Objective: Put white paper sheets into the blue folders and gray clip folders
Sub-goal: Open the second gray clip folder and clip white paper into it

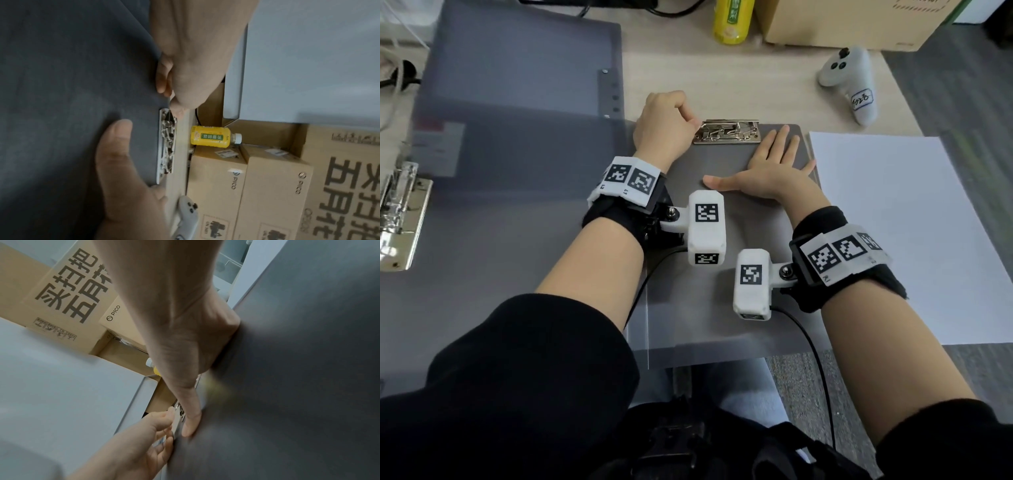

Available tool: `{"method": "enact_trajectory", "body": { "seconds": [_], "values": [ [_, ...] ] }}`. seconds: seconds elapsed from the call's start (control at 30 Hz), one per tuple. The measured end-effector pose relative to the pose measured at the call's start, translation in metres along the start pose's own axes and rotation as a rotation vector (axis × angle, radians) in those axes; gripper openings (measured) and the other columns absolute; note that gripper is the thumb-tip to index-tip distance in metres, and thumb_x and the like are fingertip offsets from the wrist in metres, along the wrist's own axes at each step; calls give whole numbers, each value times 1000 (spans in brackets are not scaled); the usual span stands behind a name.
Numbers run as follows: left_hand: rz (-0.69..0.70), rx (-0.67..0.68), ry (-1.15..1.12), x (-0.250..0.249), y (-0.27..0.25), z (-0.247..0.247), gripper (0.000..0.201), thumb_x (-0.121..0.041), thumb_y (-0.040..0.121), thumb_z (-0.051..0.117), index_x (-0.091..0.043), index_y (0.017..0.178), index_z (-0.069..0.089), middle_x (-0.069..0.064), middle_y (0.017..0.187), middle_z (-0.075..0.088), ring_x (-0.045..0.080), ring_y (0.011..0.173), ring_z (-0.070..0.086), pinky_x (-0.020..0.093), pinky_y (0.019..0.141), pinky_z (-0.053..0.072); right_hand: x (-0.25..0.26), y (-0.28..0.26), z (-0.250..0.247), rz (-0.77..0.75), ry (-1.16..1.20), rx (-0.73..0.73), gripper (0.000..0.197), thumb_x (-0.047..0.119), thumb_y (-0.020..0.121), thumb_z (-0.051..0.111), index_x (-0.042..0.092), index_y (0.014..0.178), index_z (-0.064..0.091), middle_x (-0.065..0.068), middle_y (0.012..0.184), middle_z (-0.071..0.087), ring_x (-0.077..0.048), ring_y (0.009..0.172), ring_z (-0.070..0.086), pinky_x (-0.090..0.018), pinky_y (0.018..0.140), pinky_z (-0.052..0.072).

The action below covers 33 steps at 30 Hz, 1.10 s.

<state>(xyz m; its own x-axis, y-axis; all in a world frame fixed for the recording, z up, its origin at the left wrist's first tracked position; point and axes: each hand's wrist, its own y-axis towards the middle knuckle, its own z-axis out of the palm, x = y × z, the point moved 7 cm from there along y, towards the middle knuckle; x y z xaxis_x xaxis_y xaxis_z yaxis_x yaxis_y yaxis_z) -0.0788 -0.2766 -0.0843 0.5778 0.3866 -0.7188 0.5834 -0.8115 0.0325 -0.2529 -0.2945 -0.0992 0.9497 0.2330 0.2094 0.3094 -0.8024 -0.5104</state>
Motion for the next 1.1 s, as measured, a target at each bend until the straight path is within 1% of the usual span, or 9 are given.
{"method": "enact_trajectory", "body": {
  "seconds": [0.1, 0.27, 0.33, 0.4, 0.47, 0.57, 0.77, 1.0, 1.1],
  "values": [
    [-28, -9, -141, -5, -4, -4, 29, -23, 80, 61, -27, 57, 43, -8, 73, 58, 25, 73, 63, 40, 72, 56, 0, 0, 0, -3, 2, -4, 140, 85, 60, 53, 4, 147, -20, -11, 154, -30, -29, 143, -28, -62, 112, -12],
    [153, -21, -190, -44, -8, -9, 26, -26, 80, 61, -32, 59, 46, -12, 79, 64, 16, 90, 66, 35, 82, 53, 0, -1, -1, -33, 14, -14, 140, 84, 61, 54, 2, 147, -20, -14, 154, -29, -31, 143, -27, -61, 113, -13],
    [213, 53, -240, -57, -11, -4, 11, -27, 81, 58, -31, 71, 60, -10, 84, 69, 15, 91, 67, 37, 86, 53, -1, -1, -2, -48, 22, -9, 140, 82, 62, 56, 1, 146, -20, -15, 154, -29, -32, 143, -27, -60, 113, -12],
    [264, 137, -261, -68, -14, 5, 19, -23, 86, 54, -21, 95, 70, -3, 98, 73, 14, 98, 66, 32, 92, 51, -2, -1, -3, -64, 38, -1, 138, 77, 64, 60, 1, 146, -20, -15, 154, -29, -33, 143, -27, -59, 115, -10],
    [300, 220, -219, -75, -15, 13, 29, -13, 92, 48, -18, 113, 67, 0, 111, 70, 12, 108, 63, 22, 97, 46, -3, -2, -4, -89, 65, 1, 134, 72, 68, 63, 0, 146, -19, -15, 154, -29, -33, 143, -26, -57, 116, -9],
    [347, 320, -124, -83, -18, 23, 39, -2, 93, 42, -14, 125, 60, 2, 124, 64, 10, 119, 57, 16, 101, 39, -4, -4, -6, -120, 86, -6, 130, 66, 71, 65, 0, 147, -17, -16, 154, -28, -34, 143, -25, -56, 116, -9],
    [286, 454, -9, -82, -16, 48, 44, -1, 93, 38, -17, 129, 56, -4, 130, 61, 9, 127, 51, 39, 112, 35, -8, -2, -6, -151, 108, -17, 128, 62, 72, 67, 1, 148, -15, -15, 155, -27, -34, 143, -25, -56, 117, -9],
    [261, 481, 120, -80, -17, 58, 52, 0, 88, 38, -26, 132, 50, -11, 135, 56, 9, 132, 44, 43, 114, 27, -11, 1, -7, -160, 127, -36, 126, 58, 73, 69, 2, 148, -16, -13, 155, -27, -33, 143, -24, -54, 117, -9],
    [300, 469, 162, -82, -20, 55, 58, 3, 87, 35, -26, 136, 45, -4, 145, 46, 16, 140, 33, 47, 117, 20, -12, 4, -6, -157, 142, -35, 123, 56, 75, 68, 4, 149, -14, -12, 156, -26, -32, 144, -23, -53, 118, -8]
  ]
}}
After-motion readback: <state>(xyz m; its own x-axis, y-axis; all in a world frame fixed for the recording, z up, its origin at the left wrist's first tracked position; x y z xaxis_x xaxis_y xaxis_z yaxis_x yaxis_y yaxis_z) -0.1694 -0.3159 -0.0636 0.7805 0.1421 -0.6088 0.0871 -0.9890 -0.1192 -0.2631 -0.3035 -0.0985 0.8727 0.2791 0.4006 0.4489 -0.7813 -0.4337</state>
